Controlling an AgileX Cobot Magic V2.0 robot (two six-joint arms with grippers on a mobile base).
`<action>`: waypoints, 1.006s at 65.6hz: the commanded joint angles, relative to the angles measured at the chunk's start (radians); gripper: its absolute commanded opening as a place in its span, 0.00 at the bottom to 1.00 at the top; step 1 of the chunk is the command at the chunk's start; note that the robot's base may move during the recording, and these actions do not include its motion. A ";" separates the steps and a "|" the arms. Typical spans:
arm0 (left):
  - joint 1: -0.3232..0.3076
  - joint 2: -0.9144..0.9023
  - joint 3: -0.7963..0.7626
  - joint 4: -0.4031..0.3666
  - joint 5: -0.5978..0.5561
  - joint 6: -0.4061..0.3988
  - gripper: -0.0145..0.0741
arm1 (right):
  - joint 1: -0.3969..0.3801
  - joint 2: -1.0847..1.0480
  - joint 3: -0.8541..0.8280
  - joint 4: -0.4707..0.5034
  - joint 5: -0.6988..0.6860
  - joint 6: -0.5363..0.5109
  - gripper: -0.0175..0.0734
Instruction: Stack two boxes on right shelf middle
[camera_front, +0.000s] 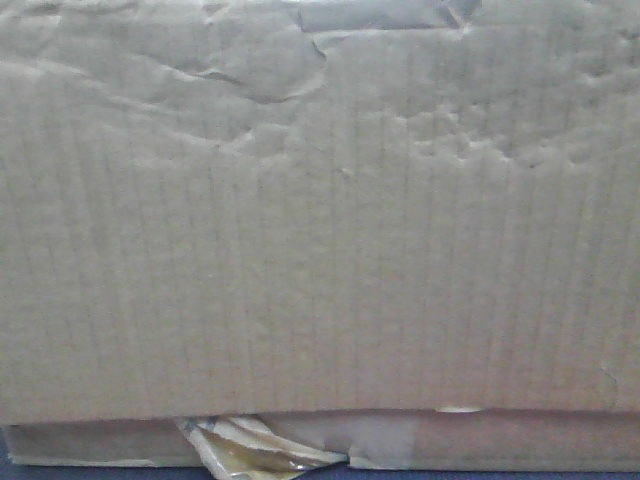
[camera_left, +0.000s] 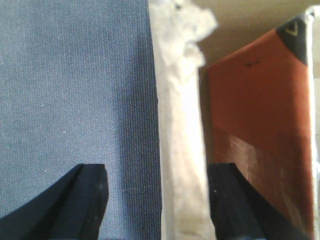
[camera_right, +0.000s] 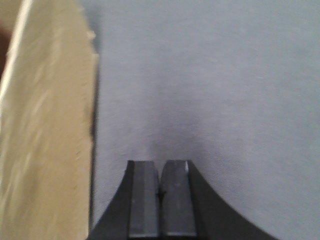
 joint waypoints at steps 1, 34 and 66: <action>-0.002 0.001 0.004 -0.002 -0.001 0.000 0.54 | 0.022 0.084 -0.104 -0.051 0.048 0.039 0.04; -0.002 -0.021 0.004 -0.005 -0.001 0.000 0.54 | 0.390 0.453 -0.382 -0.230 0.048 0.274 0.04; -0.002 -0.037 0.004 0.020 -0.001 0.000 0.54 | 0.474 0.550 -0.381 -0.226 0.048 0.285 0.43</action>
